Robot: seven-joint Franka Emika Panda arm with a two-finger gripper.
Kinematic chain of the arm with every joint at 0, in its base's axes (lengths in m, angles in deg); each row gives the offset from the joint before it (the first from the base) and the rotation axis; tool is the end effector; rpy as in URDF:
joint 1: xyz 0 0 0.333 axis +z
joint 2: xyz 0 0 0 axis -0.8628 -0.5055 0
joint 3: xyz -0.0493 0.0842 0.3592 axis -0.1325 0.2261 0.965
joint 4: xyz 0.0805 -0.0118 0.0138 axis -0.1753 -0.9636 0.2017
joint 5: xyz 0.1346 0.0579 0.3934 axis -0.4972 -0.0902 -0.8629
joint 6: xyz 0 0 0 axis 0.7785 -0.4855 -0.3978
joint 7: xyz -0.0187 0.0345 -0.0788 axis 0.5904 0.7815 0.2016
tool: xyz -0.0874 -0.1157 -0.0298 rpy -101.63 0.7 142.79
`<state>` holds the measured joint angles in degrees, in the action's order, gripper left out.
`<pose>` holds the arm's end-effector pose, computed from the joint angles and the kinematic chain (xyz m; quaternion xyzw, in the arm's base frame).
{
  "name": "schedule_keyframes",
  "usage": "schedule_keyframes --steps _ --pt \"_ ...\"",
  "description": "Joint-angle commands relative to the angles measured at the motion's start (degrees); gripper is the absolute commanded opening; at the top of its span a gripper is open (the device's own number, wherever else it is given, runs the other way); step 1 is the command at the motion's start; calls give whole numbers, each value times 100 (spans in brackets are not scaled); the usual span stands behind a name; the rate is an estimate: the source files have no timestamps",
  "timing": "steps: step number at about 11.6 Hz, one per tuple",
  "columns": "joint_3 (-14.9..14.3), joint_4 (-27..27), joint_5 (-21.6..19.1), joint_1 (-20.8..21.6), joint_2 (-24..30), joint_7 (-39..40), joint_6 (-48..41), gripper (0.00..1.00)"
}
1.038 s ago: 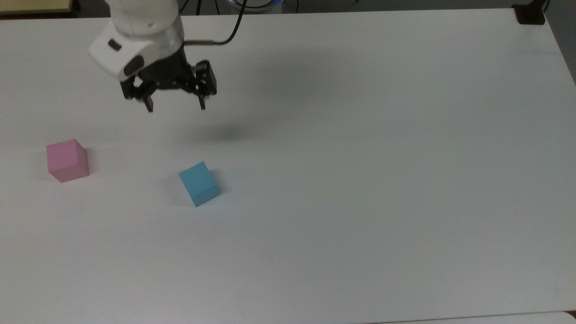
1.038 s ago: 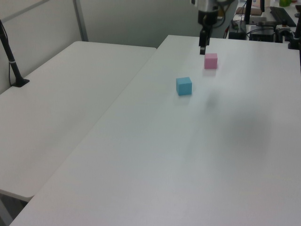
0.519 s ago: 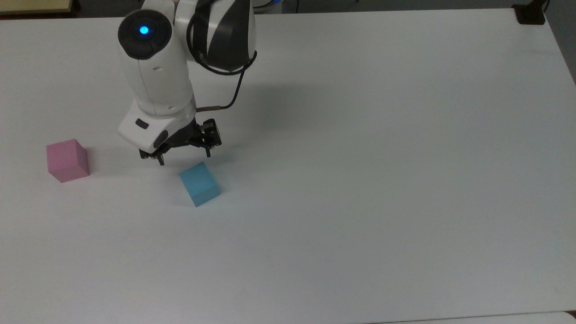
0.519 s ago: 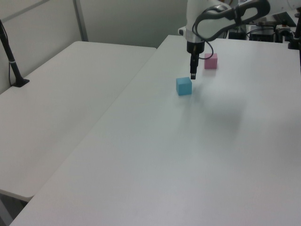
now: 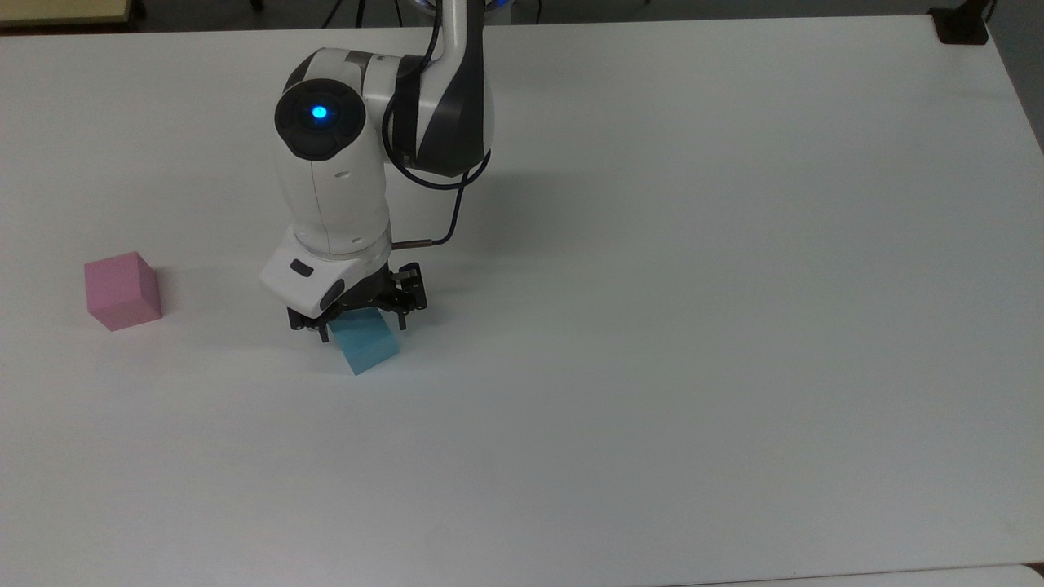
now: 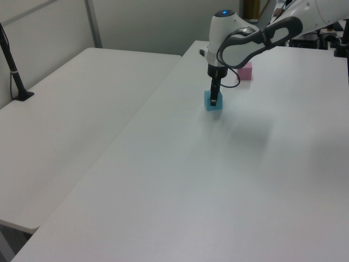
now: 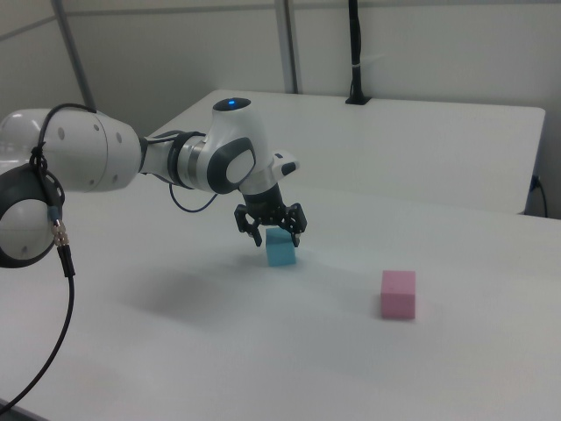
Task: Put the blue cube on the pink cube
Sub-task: 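Lower the open gripper over the light-blue cube, then carry the blue cube over the pink cube and lower it on top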
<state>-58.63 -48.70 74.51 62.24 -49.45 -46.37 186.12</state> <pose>0.7778 -0.0580 0.3215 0.9891 0.1255 0.0610 0.0470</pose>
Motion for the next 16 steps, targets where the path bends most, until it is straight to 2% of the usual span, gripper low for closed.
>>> schedule_keyframes --steps 1,4,6,9,14,16 --pt "-31 54 69 -49 163 -208 62 22" --pt "-40 54 69 -636 533 -7 -25 22" --pt "-66 72 60 -1093 682 510 -340 22" --pt "-66 256 16 -1771 640 1004 -501 22" --pt "-66 862 7 -2123 78 1181 -177 24" --pt "-66 836 16 -2133 -2 1207 -8 33"
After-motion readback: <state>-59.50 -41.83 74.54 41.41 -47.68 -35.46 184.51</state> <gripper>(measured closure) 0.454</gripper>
